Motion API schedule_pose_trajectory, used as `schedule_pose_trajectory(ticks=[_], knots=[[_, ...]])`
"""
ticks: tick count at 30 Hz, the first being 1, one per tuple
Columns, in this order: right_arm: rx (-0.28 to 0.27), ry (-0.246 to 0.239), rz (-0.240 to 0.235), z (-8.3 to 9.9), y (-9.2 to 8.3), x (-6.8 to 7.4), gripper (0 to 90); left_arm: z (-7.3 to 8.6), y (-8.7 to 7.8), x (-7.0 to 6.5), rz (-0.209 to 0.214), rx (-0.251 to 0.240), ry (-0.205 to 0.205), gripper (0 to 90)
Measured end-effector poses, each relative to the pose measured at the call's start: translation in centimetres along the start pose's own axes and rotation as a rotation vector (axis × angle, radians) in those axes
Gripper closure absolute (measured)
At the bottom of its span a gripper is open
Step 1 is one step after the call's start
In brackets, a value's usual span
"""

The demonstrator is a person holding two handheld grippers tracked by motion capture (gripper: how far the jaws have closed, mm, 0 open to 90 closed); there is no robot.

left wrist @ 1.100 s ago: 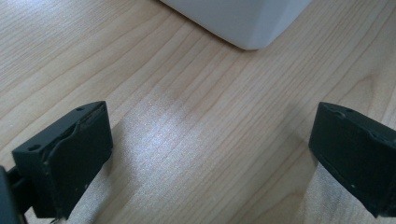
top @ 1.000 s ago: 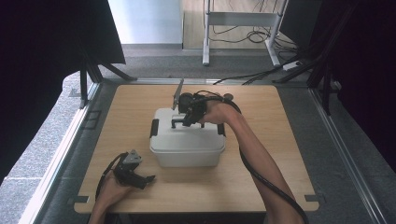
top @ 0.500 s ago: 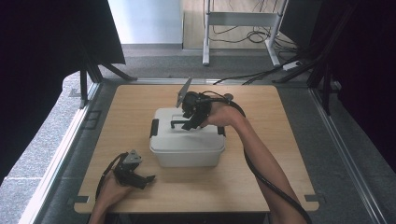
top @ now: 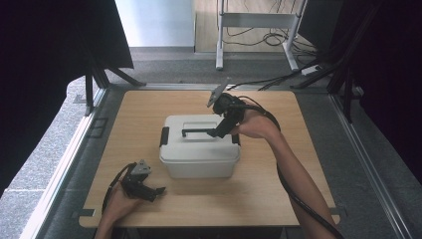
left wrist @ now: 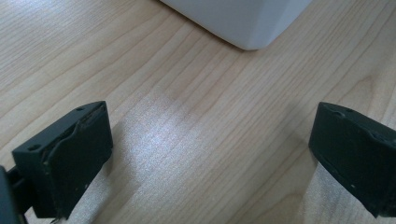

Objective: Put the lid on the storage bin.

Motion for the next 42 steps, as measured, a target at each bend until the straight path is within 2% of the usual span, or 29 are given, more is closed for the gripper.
schedule_pose_trajectory(ticks=[1, 2, 4, 13, 27, 30, 36, 42], knots=[[-0.001, 0.024, 0.018, 0.6, -0.4, 0.0, 13.4, 0.0, 0.0, 0.0, 0.0, 0.0, 0.0, 0.0], [-0.001, 0.024, 0.018, 0.6, -0.4, 0.0, 13.4, 0.0, 0.0, 0.0, 0.0, 0.0, 0.0, 0.0], [-0.012, 0.056, 0.042, 1.5, -0.8, -0.1, 12.2, 0.0, 0.0, 0.0, 0.0, 0.0, 0.0, 0.0], [-0.025, 0.134, 0.112, 5.2, -2.2, -0.2, 6.3, 0.0, 0.0, 0.0, 0.0, -0.002, -0.003, 0.0], [-0.072, 0.277, 0.185, 11.0, -4.1, 0.0, 5.9, 0.0, 0.0, 0.0, -0.002, -0.001, -0.001, 0.0], [-0.096, 0.307, 0.216, 12.4, -4.7, 0.2, 5.6, 0.0, 0.0, 0.0, -0.002, -0.001, -0.002, 0.0], [-0.107, 0.348, 0.268, 15.0, -5.6, 0.5, 5.1, 0.0, 0.0, 0.0, -0.003, -0.001, -0.002, 0.0], [-0.126, 0.39, 0.309, 17.5, -6.0, 1.4, 5.1, 0.0, 0.0, 0.0, -0.004, -0.002, -0.003, 0.0]])
Point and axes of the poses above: each handheld gripper's, and its own axes: y roughly forward along the jaws, z roughly out of its underside, x roughly to its left, the point moved 5 cm from there along y, roughly forward along the jaws, and after that the axes turned 7 degrees about -y, right-handed, at the moved point
